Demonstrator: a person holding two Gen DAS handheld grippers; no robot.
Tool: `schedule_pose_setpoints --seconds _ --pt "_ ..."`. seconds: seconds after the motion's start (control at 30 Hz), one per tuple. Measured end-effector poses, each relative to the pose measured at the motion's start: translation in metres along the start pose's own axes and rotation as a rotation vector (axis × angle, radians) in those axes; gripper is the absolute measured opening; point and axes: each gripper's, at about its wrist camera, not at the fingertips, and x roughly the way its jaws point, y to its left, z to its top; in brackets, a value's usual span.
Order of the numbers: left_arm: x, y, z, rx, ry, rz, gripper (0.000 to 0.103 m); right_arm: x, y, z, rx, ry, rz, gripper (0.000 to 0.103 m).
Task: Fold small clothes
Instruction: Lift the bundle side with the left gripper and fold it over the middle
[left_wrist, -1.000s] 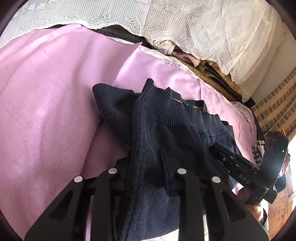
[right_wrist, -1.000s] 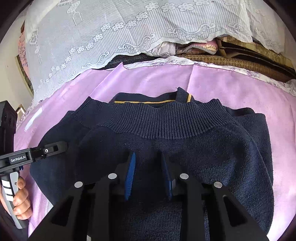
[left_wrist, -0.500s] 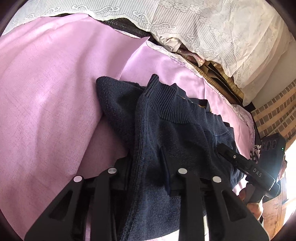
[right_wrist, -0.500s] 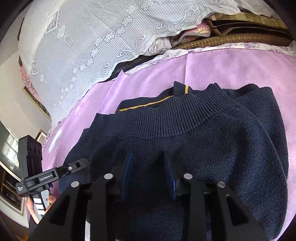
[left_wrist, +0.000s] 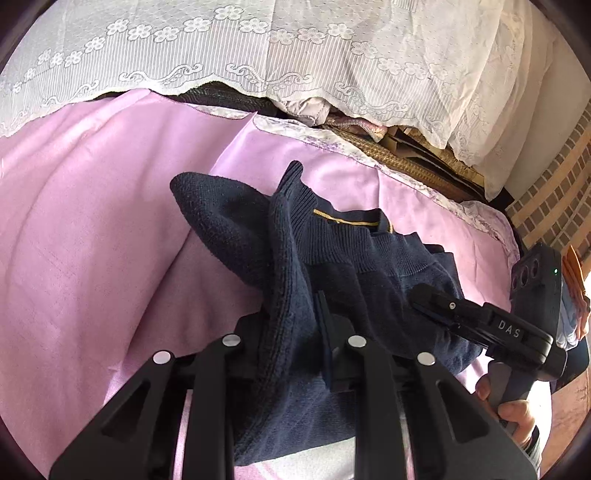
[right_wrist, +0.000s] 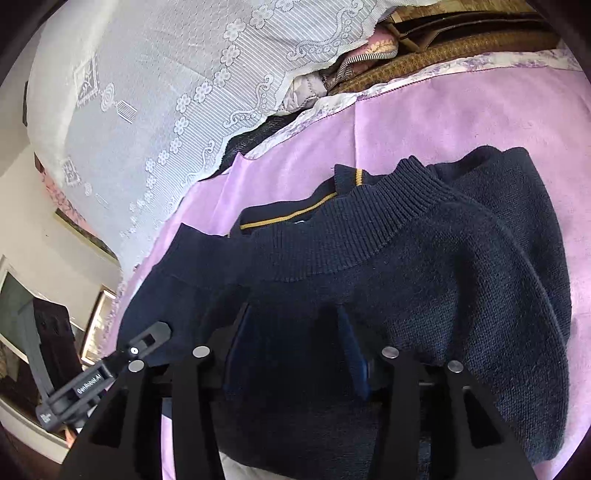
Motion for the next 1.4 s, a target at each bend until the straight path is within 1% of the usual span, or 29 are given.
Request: schedule_pose_setpoints --seconds 0.07,0.13,0.17,0.23,0.3,0.43,0.57,0.8,0.93,0.97,1.03,1.07,1.1,1.13,1.23,1.4 --pt "-0.001 -0.011 -0.001 0.032 -0.009 0.017 0.02 -0.004 0.005 0.001 0.015 0.007 0.071 0.05" --pt "-0.001 -0.021 -0.003 0.058 -0.018 0.038 0.02 -0.004 0.013 0.004 0.016 0.026 0.139 0.056" --pt "0.0 -0.026 -0.004 0.07 -0.023 0.043 0.02 -0.004 0.018 0.005 0.011 0.035 0.167 0.057" --pt "0.001 -0.034 -0.006 0.09 -0.03 0.046 0.02 -0.004 0.029 0.008 -0.007 0.05 0.214 0.061" --pt "0.001 -0.043 -0.008 0.118 -0.04 0.054 0.02 -0.001 0.04 0.009 -0.035 0.073 0.238 0.063" --pt "0.003 -0.06 -0.014 0.182 -0.054 0.081 0.02 0.009 0.058 0.003 -0.111 0.125 0.215 0.064" --pt "0.005 -0.068 -0.017 0.212 -0.06 0.093 0.02 0.014 0.065 0.0 -0.148 0.147 0.21 0.065" --pt "0.004 -0.092 -0.027 0.296 -0.078 0.123 0.021 0.019 0.066 0.002 -0.16 0.156 0.214 0.065" --pt "0.006 -0.1 -0.031 0.32 -0.079 0.145 0.021 0.015 0.062 0.005 -0.14 0.118 0.192 0.065" --pt "0.007 -0.101 -0.031 0.318 -0.078 0.149 0.021 0.014 0.061 0.006 -0.134 0.107 0.189 0.063" --pt "0.007 -0.101 -0.029 0.31 -0.07 0.151 0.021 0.011 0.058 0.009 -0.124 0.092 0.2 0.028" --pt "0.007 -0.102 -0.027 0.307 -0.07 0.154 0.021 0.009 0.058 0.01 -0.117 0.081 0.2 0.027" --pt "0.007 -0.103 -0.026 0.306 -0.07 0.158 0.021 0.008 0.058 0.012 -0.121 0.069 0.197 0.023" --pt "0.006 -0.105 -0.025 0.307 -0.071 0.16 0.021 0.006 0.058 0.013 -0.128 0.06 0.194 0.021" --pt "0.004 -0.113 -0.019 0.312 -0.072 0.166 0.021 -0.001 0.055 0.019 -0.12 0.041 0.214 0.02" --pt "0.0 -0.133 -0.005 0.334 -0.074 0.17 0.021 -0.017 0.041 0.037 -0.095 0.01 0.272 0.019"
